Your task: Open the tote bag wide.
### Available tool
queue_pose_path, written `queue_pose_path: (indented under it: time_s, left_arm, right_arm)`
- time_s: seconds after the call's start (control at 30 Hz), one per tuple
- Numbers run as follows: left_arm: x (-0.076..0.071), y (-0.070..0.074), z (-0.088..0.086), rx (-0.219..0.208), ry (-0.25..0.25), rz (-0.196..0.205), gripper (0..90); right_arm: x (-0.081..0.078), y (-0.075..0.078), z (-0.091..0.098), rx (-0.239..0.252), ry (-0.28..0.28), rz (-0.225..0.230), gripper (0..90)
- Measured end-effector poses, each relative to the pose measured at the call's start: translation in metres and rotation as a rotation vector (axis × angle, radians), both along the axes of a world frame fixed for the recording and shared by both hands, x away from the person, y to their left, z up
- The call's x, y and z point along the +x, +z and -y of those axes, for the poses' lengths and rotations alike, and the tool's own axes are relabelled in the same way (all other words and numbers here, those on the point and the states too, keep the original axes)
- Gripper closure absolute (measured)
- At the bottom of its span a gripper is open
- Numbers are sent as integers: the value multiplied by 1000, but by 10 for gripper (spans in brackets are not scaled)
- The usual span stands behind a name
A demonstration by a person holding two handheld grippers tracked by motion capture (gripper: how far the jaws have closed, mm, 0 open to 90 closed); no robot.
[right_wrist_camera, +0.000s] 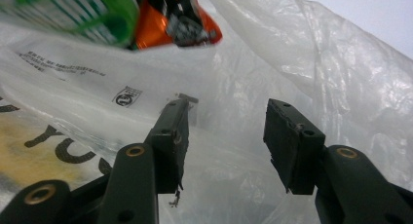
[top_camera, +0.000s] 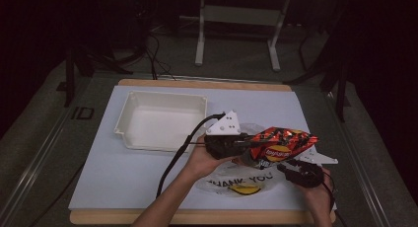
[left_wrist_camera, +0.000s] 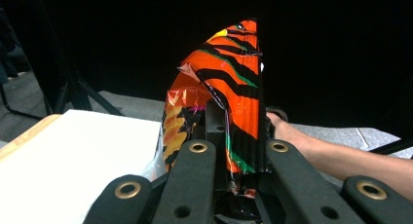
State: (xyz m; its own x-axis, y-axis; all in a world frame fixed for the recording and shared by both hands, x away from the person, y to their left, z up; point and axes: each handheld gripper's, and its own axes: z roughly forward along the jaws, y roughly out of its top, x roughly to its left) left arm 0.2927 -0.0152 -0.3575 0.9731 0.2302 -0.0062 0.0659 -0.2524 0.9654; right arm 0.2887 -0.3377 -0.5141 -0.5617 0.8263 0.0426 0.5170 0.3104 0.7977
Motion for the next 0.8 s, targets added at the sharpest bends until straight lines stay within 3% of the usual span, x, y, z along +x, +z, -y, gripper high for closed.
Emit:
queue_pose_path:
  time_s: [0.8]
  left_arm:
    - [3,27,-29,-43,27,30,887]
  right_arm:
    - [3,-9,5,5,-22,-28,514]
